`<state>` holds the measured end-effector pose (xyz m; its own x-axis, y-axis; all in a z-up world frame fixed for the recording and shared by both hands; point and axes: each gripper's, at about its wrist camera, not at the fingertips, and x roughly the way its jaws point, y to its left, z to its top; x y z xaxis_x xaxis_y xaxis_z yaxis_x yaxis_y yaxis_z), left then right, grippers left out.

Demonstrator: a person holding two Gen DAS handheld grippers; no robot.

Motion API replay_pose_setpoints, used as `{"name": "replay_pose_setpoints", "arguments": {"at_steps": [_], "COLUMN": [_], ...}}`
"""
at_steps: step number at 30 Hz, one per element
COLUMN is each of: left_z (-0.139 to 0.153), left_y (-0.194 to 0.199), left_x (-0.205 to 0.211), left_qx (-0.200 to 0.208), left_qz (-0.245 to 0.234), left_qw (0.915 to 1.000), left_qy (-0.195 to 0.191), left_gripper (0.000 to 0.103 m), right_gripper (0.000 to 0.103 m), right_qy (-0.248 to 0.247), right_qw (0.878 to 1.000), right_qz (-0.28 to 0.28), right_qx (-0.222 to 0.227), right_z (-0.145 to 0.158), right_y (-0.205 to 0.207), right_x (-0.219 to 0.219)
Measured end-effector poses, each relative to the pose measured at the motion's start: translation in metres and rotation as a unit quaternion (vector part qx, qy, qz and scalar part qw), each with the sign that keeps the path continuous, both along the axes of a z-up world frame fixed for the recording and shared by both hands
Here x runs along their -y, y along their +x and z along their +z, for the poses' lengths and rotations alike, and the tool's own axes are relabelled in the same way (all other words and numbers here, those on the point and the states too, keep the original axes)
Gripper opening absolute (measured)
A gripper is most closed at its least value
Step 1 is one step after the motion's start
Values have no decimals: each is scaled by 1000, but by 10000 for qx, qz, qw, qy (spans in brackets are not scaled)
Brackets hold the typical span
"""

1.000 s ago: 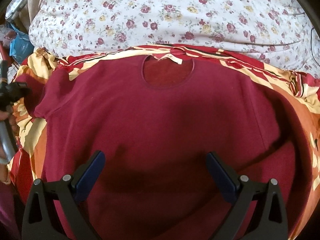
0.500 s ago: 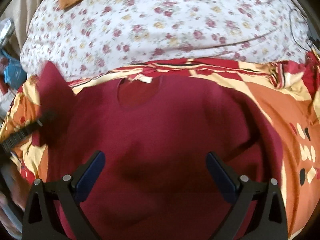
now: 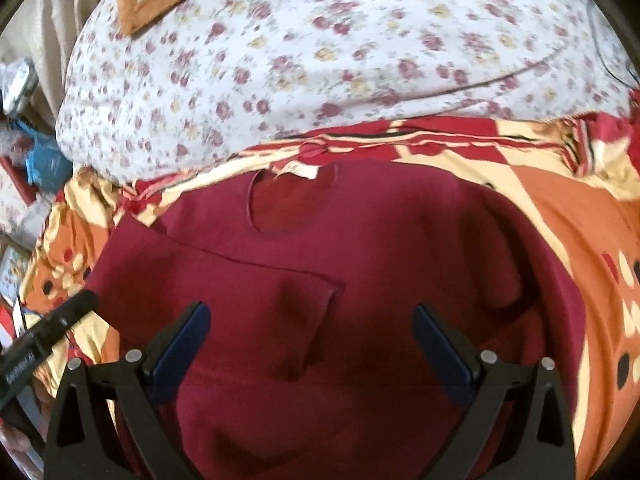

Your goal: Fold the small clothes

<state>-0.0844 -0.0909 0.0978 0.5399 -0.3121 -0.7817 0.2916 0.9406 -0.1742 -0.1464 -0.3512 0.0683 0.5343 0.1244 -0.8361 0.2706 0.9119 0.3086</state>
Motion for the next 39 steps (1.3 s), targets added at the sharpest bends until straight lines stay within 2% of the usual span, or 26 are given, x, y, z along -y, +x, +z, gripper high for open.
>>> {"name": "replay_pose_setpoints", "arguments": {"at_steps": [2, 4, 6, 8, 9, 10, 12, 14, 16, 20, 23, 25, 28, 32, 36, 39], "left_z": [-7, -15, -20, -23, -25, -26, -25, -22, -19, -20, -26, -28, -26, -20, -22, -31], "left_y": [10, 18, 24, 28, 30, 31, 29, 27, 27, 31, 32, 31, 26, 18, 8, 12], "left_x": [-18, -33, -42, -51, -54, -56, -60, -61, -63, -64, -57, -51, -42, -24, 1, 9], "left_qx": [68, 45, 46, 2, -41, -53, -16, 48, 90, 18, -92, -111, -84, 4, 135, 188], "left_qz": [428, 748, 957, 1139, 1196, 1223, 1288, 1313, 1346, 1389, 1291, 1158, 858, 239, -307, -182], "left_qw": [9987, 9962, 9941, 9922, 9917, 9915, 9908, 9906, 9904, 9899, 9910, 9926, 9957, 9994, 9977, 9949], "left_qy": [275, 444, 509, 512, 469, 444, 412, 374, 314, 275, 335, 361, 340, 251, 595, 969], "left_gripper": [28, 28, 28, 28, 28, 28, 28, 28, 28, 28, 28, 28, 28, 28, 28, 28], "right_gripper": [101, 95, 76, 70, 56, 48, 6, 6, 6, 6, 6, 6, 6, 6, 6, 6], "right_qy": [-107, -248, -394, -697, -862, -963, -1066, -839, -861, -1391, -1589, -1773, -1755, -1743, -1730, -1725], "right_qw": [9997, 9984, 9956, 9931, 9922, 9913, 9907, 9935, 9943, 9891, 9858, 9827, 9829, 9831, 9835, 9838], "right_qz": [140, 281, 477, 662, 744, 781, 777, 758, 623, -39, -428, -519, -524, -531, -510, -485], "right_qx": [-196, -430, -697, -677, -508, -446, -329, -98, 121, 471, 334, 117, -184, -159, -116, -105], "right_z": [-6, -13, -26, -34, -33, -31, -22, -7, 9, 38, 31, 15, -8, -12, -8, -7], "right_y": [10, 17, 22, 21, 18, 17, 15, 13, 12, 8, 14, 22, 32, 31, 30, 32], "right_x": [-7, -13, -22, -32, -36, -39, -38, -27, -17, 16, 40, 49, 56, 58, 58, 56]}}
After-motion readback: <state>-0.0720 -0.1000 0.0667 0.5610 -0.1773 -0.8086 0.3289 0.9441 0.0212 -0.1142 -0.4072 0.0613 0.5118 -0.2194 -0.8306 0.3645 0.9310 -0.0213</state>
